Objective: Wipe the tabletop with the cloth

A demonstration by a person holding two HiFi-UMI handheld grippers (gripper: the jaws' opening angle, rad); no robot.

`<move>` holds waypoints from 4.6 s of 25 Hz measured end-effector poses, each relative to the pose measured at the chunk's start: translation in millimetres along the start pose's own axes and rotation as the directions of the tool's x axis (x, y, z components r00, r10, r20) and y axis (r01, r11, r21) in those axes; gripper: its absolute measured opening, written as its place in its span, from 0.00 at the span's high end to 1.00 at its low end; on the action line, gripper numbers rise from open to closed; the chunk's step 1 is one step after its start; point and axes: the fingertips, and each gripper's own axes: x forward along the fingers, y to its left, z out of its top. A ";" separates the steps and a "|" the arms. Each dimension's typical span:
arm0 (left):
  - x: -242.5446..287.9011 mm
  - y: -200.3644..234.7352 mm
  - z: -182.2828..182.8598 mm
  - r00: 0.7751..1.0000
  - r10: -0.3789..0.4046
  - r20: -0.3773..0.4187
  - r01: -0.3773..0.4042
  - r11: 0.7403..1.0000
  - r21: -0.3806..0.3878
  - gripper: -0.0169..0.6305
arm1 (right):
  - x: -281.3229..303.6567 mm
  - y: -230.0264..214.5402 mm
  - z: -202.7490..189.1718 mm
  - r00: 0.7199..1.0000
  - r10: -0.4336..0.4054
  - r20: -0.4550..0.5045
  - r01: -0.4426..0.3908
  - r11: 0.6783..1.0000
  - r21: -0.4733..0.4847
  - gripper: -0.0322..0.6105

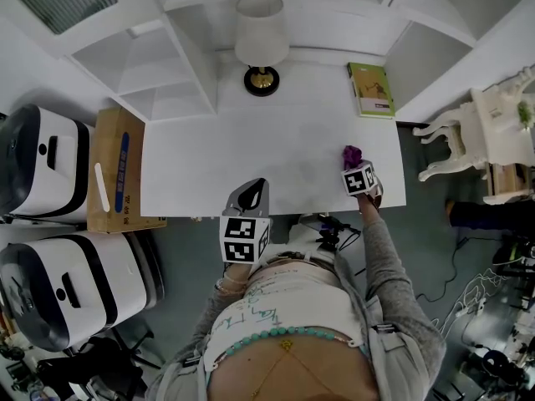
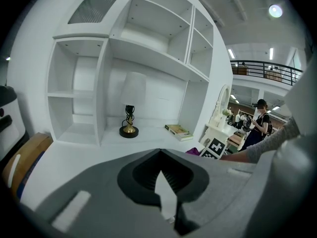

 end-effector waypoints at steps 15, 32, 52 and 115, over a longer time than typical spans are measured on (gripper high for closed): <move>-16.6 28.5 -5.4 1.000 0.017 0.006 -0.016 1.000 -0.026 0.97 | -2.6 35.2 19.7 1.000 0.026 0.004 -0.026 1.000 -0.013 0.83; -27.4 53.4 -8.5 1.000 0.026 0.000 -0.026 0.999 -0.028 0.97 | -4.7 79.8 47.7 0.996 0.075 0.047 -0.073 0.997 -0.036 0.83; -42.1 85.0 -13.7 0.998 0.061 -0.002 -0.061 0.997 -0.048 0.97 | -3.5 139.1 82.1 0.982 0.173 0.071 -0.165 0.981 -0.102 0.83; -108.9 178.7 -44.8 0.989 0.146 0.004 -0.145 0.983 -0.109 0.97 | -17.2 303.8 161.3 0.936 0.338 0.093 -0.303 0.914 -0.270 0.83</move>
